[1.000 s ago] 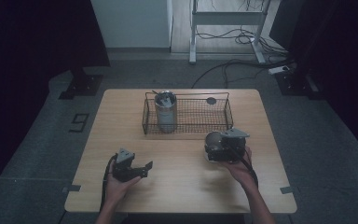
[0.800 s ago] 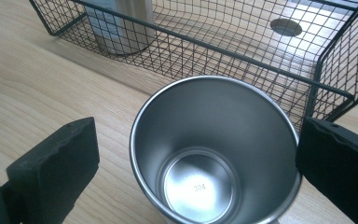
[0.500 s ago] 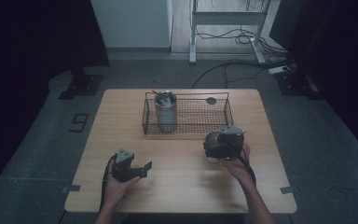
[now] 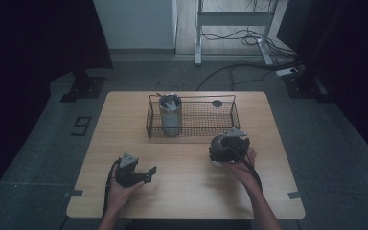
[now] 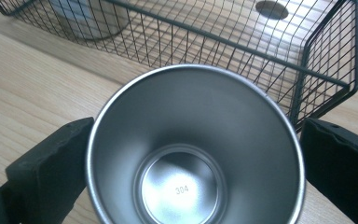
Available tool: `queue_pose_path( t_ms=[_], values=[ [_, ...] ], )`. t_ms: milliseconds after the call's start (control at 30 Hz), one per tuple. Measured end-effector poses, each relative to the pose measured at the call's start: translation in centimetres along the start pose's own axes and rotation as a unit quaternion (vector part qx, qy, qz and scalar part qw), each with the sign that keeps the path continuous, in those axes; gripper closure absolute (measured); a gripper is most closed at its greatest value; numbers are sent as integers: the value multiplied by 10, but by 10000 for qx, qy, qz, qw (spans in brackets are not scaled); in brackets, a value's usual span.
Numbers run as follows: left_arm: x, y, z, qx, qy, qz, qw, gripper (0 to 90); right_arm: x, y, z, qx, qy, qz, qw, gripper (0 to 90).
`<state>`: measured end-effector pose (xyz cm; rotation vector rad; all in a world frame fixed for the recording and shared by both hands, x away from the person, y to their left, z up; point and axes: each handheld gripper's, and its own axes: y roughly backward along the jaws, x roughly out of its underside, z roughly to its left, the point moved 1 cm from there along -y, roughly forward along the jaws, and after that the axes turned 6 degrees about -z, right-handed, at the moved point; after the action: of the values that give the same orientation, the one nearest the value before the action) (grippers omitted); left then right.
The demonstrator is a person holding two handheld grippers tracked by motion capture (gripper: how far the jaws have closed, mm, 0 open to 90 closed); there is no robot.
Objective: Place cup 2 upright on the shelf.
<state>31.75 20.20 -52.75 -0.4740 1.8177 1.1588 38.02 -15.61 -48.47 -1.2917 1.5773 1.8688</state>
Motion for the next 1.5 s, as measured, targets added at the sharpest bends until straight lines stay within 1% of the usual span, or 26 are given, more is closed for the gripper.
queue_pose_path(
  t_ms=[67, 100, 233, 300, 467, 633, 733, 800, 833, 867, 933, 967, 1000, 1100, 1400, 1500],
  values=[
    [0, 0, 0, 4, 1, 8, 10000, 117, 0, -1, 0, 22, 37, 24, 10000, 0],
    [0, 0, 0, 2, -2, 11, 10000, 117, 1, -1, -1, -26, 30, 53, 10000, 0],
    [0, 0, 0, 10, -3, 9, 10000, 117, 2, -4, -2, -48, 28, 170, 9998, 5],
    [0, 0, 0, 4, -4, 10, 10000, 117, 5, -6, -2, -173, 83, 234, 9995, 46],
    [0, 0, 0, 5, -2, 5, 10000, 117, 8, -7, -4, -278, 30, 168, 9995, 57],
    [1, 0, 0, 13, -8, 13, 10000, 118, 8, -6, -6, -373, 89, 189, 9991, 61],
    [0, 0, 0, 8, -4, 11, 10000, 117, 8, -6, -6, -391, 98, 197, 9990, 61],
    [0, 0, 0, 8, -4, 9, 10000, 117, 8, -5, -7, -403, 58, 194, 9990, 61],
    [0, 0, 0, 8, -1, 6, 10000, 118, 8, -4, -9, -412, -7, 189, 9990, 61],
    [0, 0, 0, 9, 1, 7, 10000, 118, 8, -4, -9, -412, -7, 189, 9990, 61],
    [0, 0, 0, 10, 3, 13, 10000, 118, 8, -3, -11, -402, -73, 151, 9991, 61],
    [1, -1, 0, 17, 9, 12, 10000, 118, 8, 0, -14, -394, -133, 81, 9991, 61],
    [1, -1, 0, 19, 6, 18, 10000, 118, 8, 0, -14, -394, -133, 81, 9991, 61],
    [1, -1, -1, 14, 2, 20, 10000, 118, 6, 6, -17, -464, -233, -44, 9986, 62],
    [1, -1, 0, 30, 11, 31, 10000, 118, -3, 19, -20, -557, -265, -264, 9977, 62],
    [1, -1, 0, 38, 18, 29, 10000, 118, -10, 27, -20, -568, -240, -377, 9974, 62]
  ],
)
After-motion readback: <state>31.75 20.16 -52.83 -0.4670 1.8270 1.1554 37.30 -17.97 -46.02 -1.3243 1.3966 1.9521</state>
